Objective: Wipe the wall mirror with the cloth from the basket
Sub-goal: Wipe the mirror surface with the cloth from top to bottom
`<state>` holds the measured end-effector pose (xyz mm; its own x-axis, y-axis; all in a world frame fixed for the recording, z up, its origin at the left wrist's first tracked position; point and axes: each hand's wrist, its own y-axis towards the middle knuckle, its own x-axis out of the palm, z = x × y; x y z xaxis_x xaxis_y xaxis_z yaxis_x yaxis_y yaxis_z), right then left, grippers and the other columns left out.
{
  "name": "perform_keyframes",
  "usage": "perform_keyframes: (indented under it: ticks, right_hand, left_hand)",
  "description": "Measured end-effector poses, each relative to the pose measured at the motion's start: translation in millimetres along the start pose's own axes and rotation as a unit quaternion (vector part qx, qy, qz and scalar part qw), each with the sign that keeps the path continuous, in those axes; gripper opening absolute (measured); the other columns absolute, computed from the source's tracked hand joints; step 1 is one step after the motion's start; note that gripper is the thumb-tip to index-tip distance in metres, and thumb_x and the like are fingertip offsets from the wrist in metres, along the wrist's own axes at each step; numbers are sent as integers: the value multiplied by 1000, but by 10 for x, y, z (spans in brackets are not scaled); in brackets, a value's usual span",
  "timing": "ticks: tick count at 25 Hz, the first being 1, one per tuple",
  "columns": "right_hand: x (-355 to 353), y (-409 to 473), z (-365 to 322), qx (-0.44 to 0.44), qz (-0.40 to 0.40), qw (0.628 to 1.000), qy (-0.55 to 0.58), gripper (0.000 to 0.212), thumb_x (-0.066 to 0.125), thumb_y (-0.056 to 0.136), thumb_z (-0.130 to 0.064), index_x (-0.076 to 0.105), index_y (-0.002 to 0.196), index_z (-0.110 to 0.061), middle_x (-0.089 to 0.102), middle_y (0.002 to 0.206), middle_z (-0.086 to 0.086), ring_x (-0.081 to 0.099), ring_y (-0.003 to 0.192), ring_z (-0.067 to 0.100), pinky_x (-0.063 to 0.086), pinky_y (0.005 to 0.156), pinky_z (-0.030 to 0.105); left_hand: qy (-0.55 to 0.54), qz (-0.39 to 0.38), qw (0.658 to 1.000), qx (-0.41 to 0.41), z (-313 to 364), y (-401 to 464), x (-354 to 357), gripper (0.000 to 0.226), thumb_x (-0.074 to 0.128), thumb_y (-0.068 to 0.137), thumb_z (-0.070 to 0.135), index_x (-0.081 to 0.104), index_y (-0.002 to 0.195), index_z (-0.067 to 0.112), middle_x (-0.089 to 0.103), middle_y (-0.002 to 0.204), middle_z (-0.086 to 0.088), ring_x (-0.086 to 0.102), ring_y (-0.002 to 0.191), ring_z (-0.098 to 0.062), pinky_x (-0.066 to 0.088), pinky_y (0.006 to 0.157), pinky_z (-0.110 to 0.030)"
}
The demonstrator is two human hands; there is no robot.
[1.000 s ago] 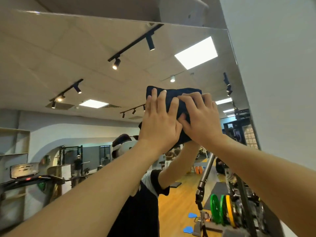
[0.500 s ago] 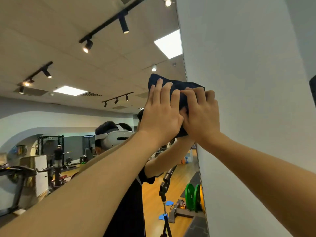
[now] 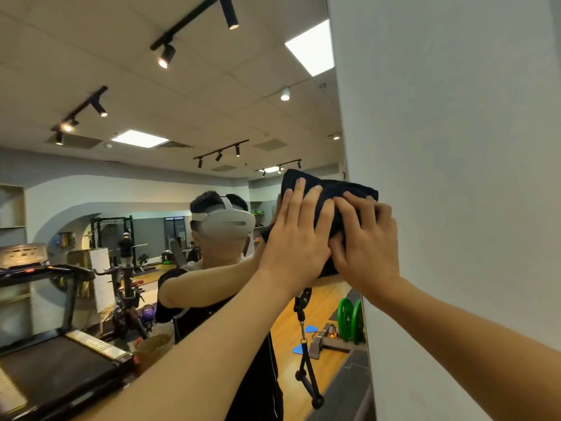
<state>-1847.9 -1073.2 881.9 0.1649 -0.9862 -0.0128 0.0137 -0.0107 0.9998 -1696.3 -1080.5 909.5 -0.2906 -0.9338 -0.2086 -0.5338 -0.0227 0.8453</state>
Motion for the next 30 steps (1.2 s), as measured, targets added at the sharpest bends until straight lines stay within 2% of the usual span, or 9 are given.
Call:
perform_keyframes:
  ticks: [3,6,16,21,30]
  right_hand:
    - [37,-127,-330,47,-8,999,11,52,48,88,-33,48,139,-21,52,144,8,43,131,41,45,90,51]
    - [79,-176,-705,62,-15,998,14,54,46,87,-35,46,139,-21,49,145,6,41,134,41,42,89,51]
    - [148,-113,-2238,46,-50,997,44,58,51,83,-33,46,139,-21,50,146,8,38,138,43,34,94,52]
    - [202,-104,-3119,29,-64,995,66,58,46,83,-35,51,139,-19,51,146,7,37,140,42,37,94,53]
    - [313,-114,-4567,3,-110,991,74,61,40,82,-38,52,139,-20,51,147,6,30,142,40,30,93,51]
  left_hand:
    - [-2,-6,1000,2,-138,-215,-80,56,24,105,36,40,150,7,39,156,-23,23,153,-44,19,126,-53]
    - [1,-7,1000,8,-385,-443,-176,54,25,104,33,38,149,8,40,156,-23,24,153,-44,19,126,-54]
    - [-11,-43,999,-19,-1570,-1294,-811,59,30,97,27,37,153,7,35,159,-23,18,155,-41,17,126,-55]
    - [-2,-52,998,-36,-2222,-1842,-1137,61,34,95,25,33,153,7,34,160,-22,17,156,-40,24,125,-58]
    - [21,-46,997,-62,-3264,-2716,-1701,57,40,99,26,31,152,7,36,158,-23,21,155,-40,23,125,-57]
